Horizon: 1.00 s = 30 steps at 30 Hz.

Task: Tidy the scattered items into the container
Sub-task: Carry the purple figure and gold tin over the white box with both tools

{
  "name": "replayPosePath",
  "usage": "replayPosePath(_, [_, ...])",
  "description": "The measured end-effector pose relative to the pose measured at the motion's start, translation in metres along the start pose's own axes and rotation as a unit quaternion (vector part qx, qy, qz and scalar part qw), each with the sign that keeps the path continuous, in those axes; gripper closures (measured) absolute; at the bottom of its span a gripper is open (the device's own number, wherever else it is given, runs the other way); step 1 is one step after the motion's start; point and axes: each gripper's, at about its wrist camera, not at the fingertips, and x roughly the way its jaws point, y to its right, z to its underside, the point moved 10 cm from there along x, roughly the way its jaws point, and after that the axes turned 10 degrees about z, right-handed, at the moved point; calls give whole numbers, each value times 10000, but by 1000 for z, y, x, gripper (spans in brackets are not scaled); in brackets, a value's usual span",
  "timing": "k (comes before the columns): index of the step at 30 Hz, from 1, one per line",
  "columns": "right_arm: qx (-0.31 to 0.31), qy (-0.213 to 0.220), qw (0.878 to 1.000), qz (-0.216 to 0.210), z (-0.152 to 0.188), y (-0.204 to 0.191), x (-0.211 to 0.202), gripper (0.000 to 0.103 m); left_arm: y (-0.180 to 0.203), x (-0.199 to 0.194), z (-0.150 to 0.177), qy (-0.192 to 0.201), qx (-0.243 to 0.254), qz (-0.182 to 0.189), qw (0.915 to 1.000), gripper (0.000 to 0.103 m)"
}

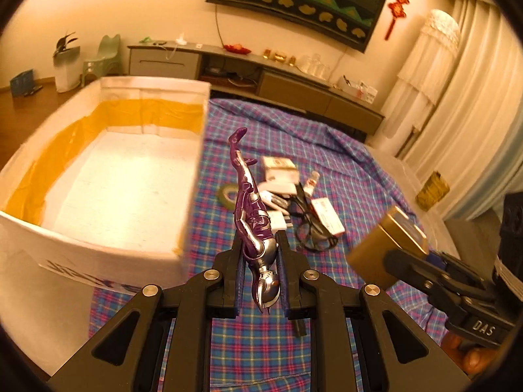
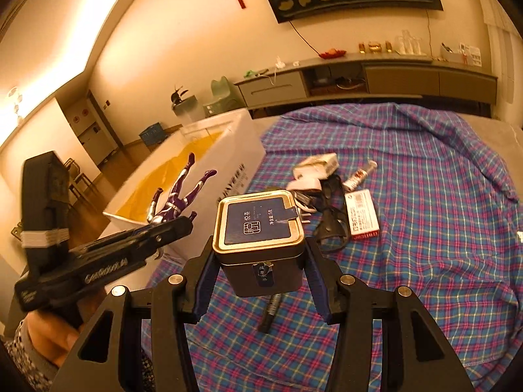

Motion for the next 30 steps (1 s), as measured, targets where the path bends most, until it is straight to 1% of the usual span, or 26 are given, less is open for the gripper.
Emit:
replayPosePath(6, [-85, 51, 9999, 51, -7, -14, -17, 52, -11, -26, -11, 229, -158, 18, 9996, 85])
replayPosePath(12, [-107, -126, 9999, -4, -8, -40, -29, 52, -17, -49, -18, 364, -408, 138, 9984, 85])
replayPosePath(16, [-350, -120, 9993, -13, -21, -64, -40, 52, -20, -61, -26, 484, -490, 60, 9976, 85])
replayPosePath(19, [-468, -73, 9989, -8, -31, -74, -46, 52, -23, -62, -29, 468, -625, 6, 9970, 85])
replayPosePath(21, [-502, -45, 9987, -56, -36, -80, -51, 52, -20, -62, -32, 425, -574, -58, 9974, 85])
replayPosePath(24, [-650, 60, 9978, -139, -42, -91, -56, 52, -17, -68, -41, 515, -446, -193, 9975, 85])
replayPosePath(30, [-718, 125, 9970, -267, -56, -104, -50, 52, -22, -77, -61, 670, -402, -238, 9967, 85])
